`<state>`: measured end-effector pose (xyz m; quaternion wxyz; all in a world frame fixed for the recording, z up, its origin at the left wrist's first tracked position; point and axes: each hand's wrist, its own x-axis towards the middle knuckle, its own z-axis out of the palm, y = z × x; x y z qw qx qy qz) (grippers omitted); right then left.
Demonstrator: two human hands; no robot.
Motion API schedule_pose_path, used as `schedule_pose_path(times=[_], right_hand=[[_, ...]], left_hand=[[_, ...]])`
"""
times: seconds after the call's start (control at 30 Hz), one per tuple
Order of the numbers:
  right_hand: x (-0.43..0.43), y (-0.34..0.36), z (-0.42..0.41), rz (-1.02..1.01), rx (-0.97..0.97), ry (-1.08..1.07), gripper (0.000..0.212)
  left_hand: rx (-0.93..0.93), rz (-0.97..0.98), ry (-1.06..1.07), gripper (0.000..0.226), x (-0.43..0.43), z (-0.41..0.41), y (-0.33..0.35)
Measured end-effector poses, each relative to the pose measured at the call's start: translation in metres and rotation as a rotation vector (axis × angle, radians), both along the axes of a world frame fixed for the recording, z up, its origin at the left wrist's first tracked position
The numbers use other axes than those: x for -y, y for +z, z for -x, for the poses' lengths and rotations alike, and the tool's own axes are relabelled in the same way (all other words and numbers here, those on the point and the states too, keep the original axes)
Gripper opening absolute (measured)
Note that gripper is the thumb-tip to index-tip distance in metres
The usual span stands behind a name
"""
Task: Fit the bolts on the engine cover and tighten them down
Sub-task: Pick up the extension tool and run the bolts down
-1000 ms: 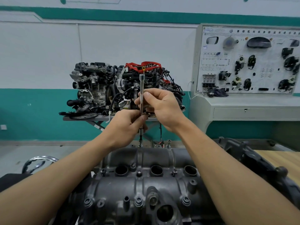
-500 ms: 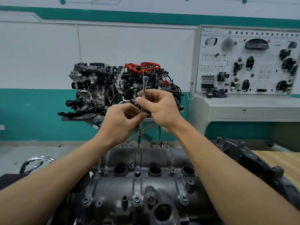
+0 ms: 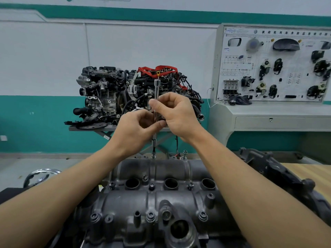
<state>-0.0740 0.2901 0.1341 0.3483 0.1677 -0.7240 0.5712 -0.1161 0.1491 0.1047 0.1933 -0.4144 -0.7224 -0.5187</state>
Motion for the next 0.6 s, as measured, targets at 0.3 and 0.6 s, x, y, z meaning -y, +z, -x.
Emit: schedule_pose_path(times=[0.3, 0.6], right_hand=[[-0.0012, 0.0018, -0.0016, -0.022, 0.037, 0.069, 0.019], [-0.0014, 0.0004, -0.0004, -0.021, 0.033, 0.008, 0.019]], left_hand=[[0.106, 0.029, -0.106, 0.019, 0.0002, 0.0027, -0.0012], [0.092, -0.013, -0.101, 0.012, 0.0020, 0.0022, -0.0017]])
